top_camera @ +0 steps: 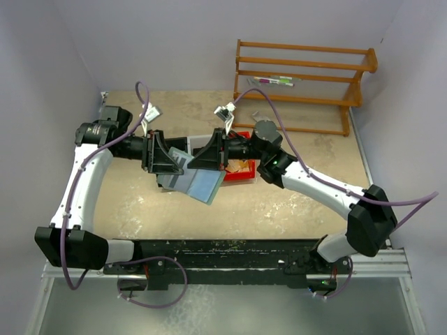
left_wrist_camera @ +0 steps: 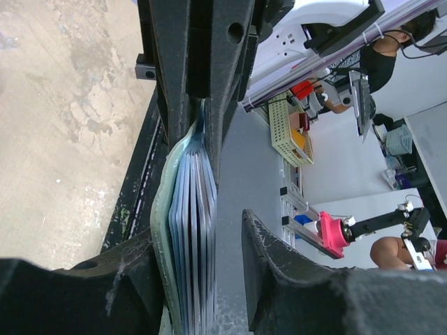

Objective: Take the credit cards out of the card holder

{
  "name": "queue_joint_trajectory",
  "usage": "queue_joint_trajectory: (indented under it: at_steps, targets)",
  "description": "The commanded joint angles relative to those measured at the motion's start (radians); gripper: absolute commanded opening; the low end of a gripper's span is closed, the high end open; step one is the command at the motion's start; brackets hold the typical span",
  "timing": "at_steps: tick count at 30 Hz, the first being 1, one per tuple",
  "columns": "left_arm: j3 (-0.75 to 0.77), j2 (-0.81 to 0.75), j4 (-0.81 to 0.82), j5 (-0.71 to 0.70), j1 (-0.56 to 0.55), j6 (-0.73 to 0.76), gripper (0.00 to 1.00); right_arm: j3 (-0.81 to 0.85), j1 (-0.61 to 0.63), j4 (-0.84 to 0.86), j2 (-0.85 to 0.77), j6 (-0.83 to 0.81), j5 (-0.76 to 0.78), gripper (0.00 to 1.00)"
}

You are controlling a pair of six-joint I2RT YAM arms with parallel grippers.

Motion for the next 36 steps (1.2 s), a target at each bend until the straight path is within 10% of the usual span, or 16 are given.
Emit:
queue_joint_trajectory:
  at_steps: [1, 13, 36]
  targets:
    - [0.035, -0.043, -0.004, 0.13, 0.004, 0.018, 0.45, -0.023, -0.008, 0.125, -0.035, 0.053, -0.03, 0.0]
    - [0.038, -0.071, 0.209, 0.288, 0.005, -0.222, 0.44, -0.154, -0.083, 0.318, -0.077, 0.1, -0.127, 0.0]
    - [-0.103, -0.117, 0.376, -0.016, 0.006, -0.315, 0.36, -0.076, -0.069, 0.435, -0.011, 0.162, -0.123, 0.0]
